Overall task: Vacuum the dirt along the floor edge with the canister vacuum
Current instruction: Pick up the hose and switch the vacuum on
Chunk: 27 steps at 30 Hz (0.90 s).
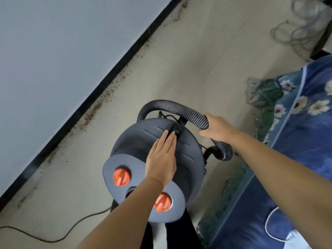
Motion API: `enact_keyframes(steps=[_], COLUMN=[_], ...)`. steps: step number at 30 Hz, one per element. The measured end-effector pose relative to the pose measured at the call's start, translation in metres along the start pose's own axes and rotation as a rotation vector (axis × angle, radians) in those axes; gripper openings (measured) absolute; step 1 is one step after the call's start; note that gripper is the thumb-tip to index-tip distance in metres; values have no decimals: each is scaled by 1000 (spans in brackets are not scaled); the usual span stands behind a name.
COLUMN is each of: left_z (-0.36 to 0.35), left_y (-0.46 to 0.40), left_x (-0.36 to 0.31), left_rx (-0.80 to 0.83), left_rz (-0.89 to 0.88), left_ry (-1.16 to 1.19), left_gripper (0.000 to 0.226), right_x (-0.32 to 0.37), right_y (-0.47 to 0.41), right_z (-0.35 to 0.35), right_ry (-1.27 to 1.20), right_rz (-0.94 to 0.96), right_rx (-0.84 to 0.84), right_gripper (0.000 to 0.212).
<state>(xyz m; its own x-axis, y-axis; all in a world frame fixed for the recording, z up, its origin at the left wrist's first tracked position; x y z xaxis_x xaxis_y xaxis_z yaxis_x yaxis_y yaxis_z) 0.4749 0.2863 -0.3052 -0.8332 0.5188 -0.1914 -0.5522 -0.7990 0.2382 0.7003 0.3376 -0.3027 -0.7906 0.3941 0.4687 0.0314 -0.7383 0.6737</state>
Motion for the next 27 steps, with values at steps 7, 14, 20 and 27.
enact_keyframes(steps=[7,14,20,27], left_z=[20,160,255,305], left_y=[-1,-3,28,148], left_x=[1,8,61,125], left_rx=[146,-379,-290,-639], left_rz=[63,66,63,209], left_ry=[228,455,446,323], left_gripper=[53,77,37,40], right_x=[55,159,247,313], right_y=[65,146,187,222], right_z=[88,131,117,70], right_ry=[18,288,568,564], right_rz=[93,246,449,615], right_rx=[5,63,-62,-516], right_gripper=[32,30,26,62])
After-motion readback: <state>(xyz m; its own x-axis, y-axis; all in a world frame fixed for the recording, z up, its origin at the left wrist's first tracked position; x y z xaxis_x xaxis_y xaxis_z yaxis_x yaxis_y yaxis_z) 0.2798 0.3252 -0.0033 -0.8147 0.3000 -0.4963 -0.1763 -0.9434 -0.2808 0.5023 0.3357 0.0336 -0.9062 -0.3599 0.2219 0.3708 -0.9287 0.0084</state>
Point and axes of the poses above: each hand's wrist, its own y-axis away from the middle knuckle, its own z-axis out of the back of the hand, x = y × z, the point moved 1 cm from there along -y, towards the middle knuckle, and after that the axes turned 6 degrees about x, right-handed, at the moved point
